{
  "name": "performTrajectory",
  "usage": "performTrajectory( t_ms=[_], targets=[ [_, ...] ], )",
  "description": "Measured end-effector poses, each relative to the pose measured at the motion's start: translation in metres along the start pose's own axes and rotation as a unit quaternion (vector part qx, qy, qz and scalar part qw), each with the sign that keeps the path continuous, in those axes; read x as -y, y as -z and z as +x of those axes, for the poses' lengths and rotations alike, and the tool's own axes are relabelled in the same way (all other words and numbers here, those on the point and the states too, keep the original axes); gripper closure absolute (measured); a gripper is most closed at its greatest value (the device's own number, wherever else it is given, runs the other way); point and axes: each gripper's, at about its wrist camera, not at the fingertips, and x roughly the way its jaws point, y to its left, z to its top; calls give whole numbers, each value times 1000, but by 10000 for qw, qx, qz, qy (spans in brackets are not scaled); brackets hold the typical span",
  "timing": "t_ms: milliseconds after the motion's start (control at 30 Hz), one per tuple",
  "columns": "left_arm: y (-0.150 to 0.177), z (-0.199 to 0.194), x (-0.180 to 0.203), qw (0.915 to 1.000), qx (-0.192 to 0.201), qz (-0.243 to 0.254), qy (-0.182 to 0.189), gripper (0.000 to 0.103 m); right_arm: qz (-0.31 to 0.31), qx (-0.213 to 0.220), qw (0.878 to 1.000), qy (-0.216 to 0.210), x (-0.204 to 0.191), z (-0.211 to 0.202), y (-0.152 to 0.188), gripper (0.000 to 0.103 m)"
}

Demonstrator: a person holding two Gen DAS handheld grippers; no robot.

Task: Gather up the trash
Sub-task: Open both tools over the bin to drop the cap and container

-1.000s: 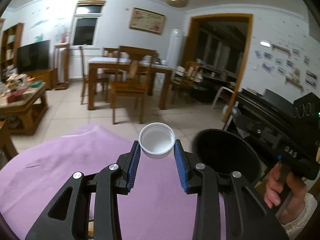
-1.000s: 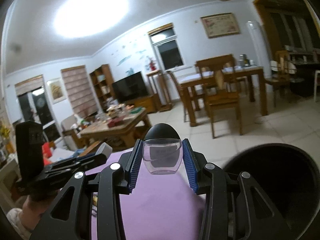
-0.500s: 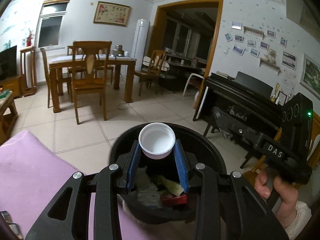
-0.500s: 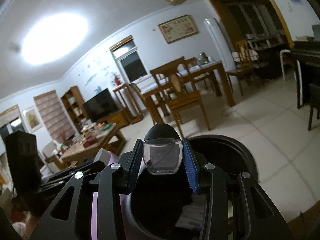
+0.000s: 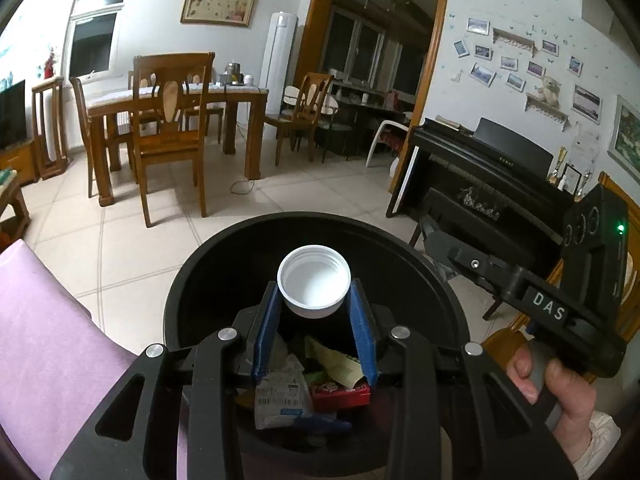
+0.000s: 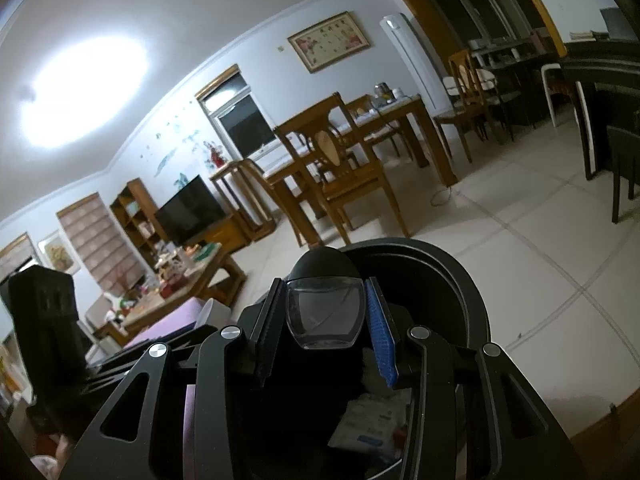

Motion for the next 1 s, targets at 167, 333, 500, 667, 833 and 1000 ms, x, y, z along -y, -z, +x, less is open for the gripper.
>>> performTrajectory(
  t_ms=[167,333,500,667,833,1000],
  targets=[
    [-6,1,1,10000,17,30,15,69,35,-43,10000,1,1,11,2,63],
    [-7,0,2,9999,38,108,-9,68,31,-66,10000,5,-9,18,6,63],
    [-8,-2,7,9995,60,235,-195,66,41,-84,10000,-1,-19,21,7,61],
    [-11,-13,10,9980,274,327,-470,18,129,63,9999,-5,-24,19,5,36],
    [-13,-24,14,9965,364,460,-588,17,152,53,9999,11,-29,20,9,27],
    [-13,-34,16,9955,378,545,-676,17,120,-15,9999,14,-31,19,13,26]
  ],
)
